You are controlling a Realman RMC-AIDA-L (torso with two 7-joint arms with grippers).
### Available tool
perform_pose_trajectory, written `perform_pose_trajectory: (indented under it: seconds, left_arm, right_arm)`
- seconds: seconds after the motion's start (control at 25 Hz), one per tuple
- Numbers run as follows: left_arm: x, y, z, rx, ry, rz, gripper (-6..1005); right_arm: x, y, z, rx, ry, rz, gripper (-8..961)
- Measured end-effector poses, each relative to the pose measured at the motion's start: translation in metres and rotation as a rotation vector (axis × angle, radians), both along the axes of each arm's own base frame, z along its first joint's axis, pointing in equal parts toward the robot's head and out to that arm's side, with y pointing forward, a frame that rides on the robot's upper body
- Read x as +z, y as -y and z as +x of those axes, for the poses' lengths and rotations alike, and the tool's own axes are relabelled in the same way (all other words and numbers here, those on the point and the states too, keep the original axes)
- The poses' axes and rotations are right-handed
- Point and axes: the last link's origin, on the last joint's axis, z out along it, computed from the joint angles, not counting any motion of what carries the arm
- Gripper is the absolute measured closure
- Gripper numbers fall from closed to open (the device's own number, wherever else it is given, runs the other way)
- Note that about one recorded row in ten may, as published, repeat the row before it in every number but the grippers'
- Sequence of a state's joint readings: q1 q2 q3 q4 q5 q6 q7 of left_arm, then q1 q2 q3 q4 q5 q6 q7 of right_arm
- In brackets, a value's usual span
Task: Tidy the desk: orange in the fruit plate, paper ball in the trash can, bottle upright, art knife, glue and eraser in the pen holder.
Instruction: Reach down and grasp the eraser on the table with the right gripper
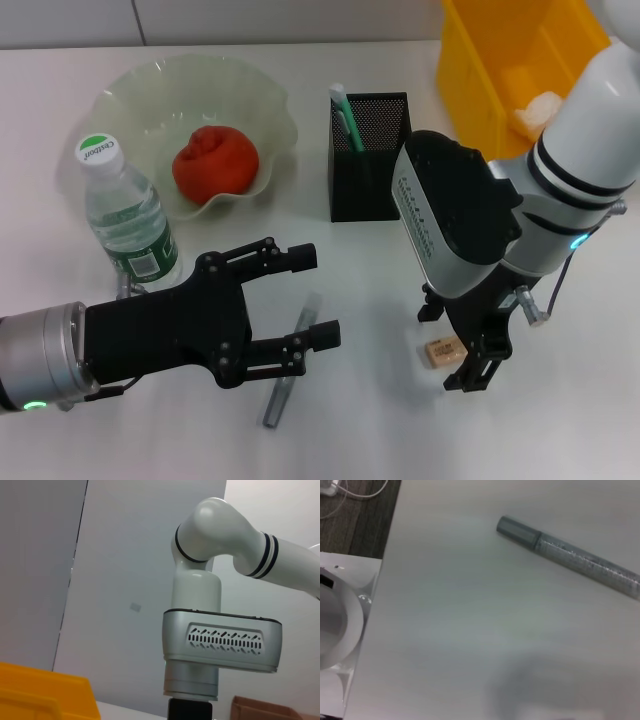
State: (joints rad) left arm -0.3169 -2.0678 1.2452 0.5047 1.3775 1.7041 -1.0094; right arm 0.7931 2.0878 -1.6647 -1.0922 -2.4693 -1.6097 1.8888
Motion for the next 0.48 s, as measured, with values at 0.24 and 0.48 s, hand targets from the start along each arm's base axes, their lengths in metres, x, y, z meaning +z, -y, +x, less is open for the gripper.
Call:
perform_pose_trajectory:
  seconds: [0.24, 0.48]
  left_arm:
    - [0.0, -0.0001, 0.0002, -0.001, 0.0, 0.0, 198]
    - [-0.0004, 0.0006, -0.0005, 0.003, 0.001, -0.002, 198]
  right_arm:
    - [-0.0016, 0.0008, 0.0008, 0.002, 0.006, -0.002, 178]
    - [-0.0048, -0.0019, 0.0034, 0.0, 0.0, 0.016, 342]
